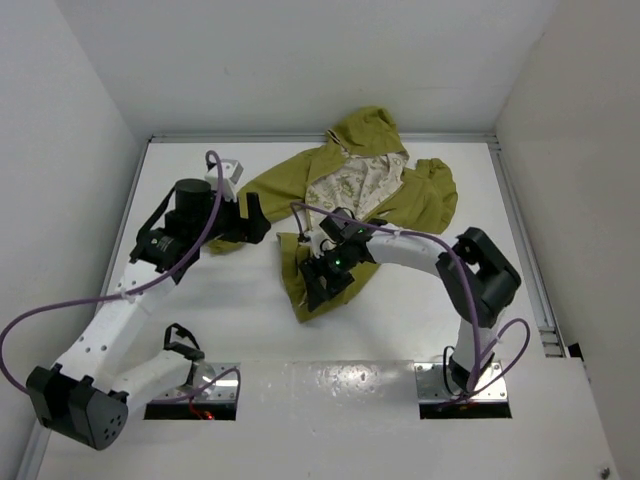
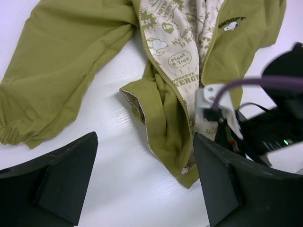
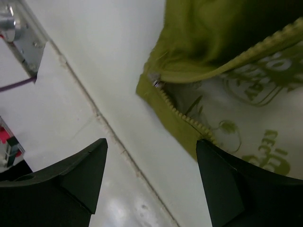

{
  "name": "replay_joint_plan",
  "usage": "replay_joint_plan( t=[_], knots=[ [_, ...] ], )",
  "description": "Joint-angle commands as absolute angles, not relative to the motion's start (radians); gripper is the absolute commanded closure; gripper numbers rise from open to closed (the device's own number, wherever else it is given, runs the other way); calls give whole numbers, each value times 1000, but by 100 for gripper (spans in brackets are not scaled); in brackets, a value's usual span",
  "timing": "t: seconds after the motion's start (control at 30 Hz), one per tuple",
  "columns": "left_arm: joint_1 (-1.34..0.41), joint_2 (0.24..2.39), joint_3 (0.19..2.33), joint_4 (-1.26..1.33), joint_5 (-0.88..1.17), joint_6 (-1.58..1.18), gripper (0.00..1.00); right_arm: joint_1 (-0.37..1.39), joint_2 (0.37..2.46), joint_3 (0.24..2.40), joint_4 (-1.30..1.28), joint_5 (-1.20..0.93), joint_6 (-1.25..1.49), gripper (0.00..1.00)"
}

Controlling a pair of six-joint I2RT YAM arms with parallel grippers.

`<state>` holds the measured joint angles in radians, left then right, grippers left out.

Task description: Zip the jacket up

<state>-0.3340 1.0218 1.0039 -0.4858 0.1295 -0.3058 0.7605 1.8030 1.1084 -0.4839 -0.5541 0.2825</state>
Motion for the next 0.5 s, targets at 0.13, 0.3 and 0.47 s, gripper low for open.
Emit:
replay_joint_plan(
  t=[0.13, 0.3, 0.47],
  knots=[
    [-264, 881, 881, -534, 324, -273, 14, 755, 1910, 1193, -313, -574, 385, 24],
    [-253, 870, 881, -545, 347, -264, 15, 765, 1919, 1232, -302, -578, 368, 26],
    [-244, 879, 881, -545, 347, -264, 15, 759, 1920, 1218, -351, -564, 377, 27]
  ],
)
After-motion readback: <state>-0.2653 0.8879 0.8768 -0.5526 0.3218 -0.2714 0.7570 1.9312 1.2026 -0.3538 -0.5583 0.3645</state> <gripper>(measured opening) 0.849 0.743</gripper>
